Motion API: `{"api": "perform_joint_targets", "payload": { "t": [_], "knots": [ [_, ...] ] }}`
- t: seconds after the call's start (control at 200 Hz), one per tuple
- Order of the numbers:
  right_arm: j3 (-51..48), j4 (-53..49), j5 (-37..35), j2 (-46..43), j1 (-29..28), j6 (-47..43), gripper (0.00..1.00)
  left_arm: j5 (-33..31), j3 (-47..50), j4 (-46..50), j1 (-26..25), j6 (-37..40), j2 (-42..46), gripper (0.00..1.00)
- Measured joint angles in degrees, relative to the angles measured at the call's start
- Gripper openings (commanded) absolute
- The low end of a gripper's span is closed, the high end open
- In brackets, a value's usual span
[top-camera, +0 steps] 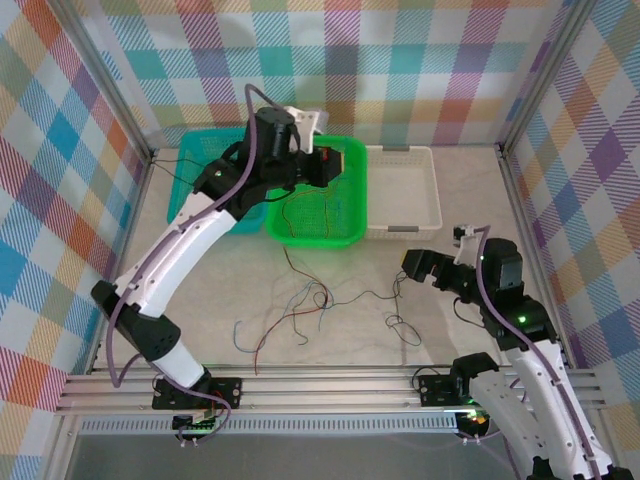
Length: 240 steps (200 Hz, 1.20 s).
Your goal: Untangle the cables
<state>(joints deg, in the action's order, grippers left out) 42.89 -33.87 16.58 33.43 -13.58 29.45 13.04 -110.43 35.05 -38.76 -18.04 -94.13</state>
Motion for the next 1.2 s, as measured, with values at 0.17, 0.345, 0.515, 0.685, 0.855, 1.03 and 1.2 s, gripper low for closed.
{"api": "perform_joint_targets", "payload": {
  "t": [0.17, 0.345, 0.515, 0.685, 0.855, 1.03, 1.2],
  "knots": [
    [-0.5, -0.1, 0.0, -4.3, 0.0, -0.4, 1.00, 2.0, -6.4, -1.8, -1.5, 0.7, -8.0, 0.00],
    [-0.5, -1.4, 0.7, -6.1, 0.0, -0.5, 1.00, 2.5, -15.1, -2.5, -2.4, 1.0, -18.8, 0.00],
    [0.0, -3.8, 2.1, -9.7, 0.0, -0.9, 1.00, 1.9, -29.1, -2.1, -2.8, 1.0, -32.4, 0.00],
    [1.7, -6.4, 3.5, -13.7, 0.0, -1.4, 1.00, 0.4, -40.6, -1.6, -3.1, 0.5, -44.7, 0.00],
    [2.0, -8.7, 5.1, -16.6, 0.0, -1.4, 1.00, -2.2, -41.2, -1.6, -3.2, -0.3, -50.7, 0.00],
    [2.0, -11.1, 5.6, -17.7, 0.0, -1.4, 1.00, -3.7, -41.2, -0.4, -3.2, -0.6, -54.2, 0.14],
    [2.0, -13.4, 4.2, -17.2, 0.0, -1.1, 1.00, -3.7, -41.3, 1.0, -3.2, -0.5, -54.6, 0.43]
  ]
}}
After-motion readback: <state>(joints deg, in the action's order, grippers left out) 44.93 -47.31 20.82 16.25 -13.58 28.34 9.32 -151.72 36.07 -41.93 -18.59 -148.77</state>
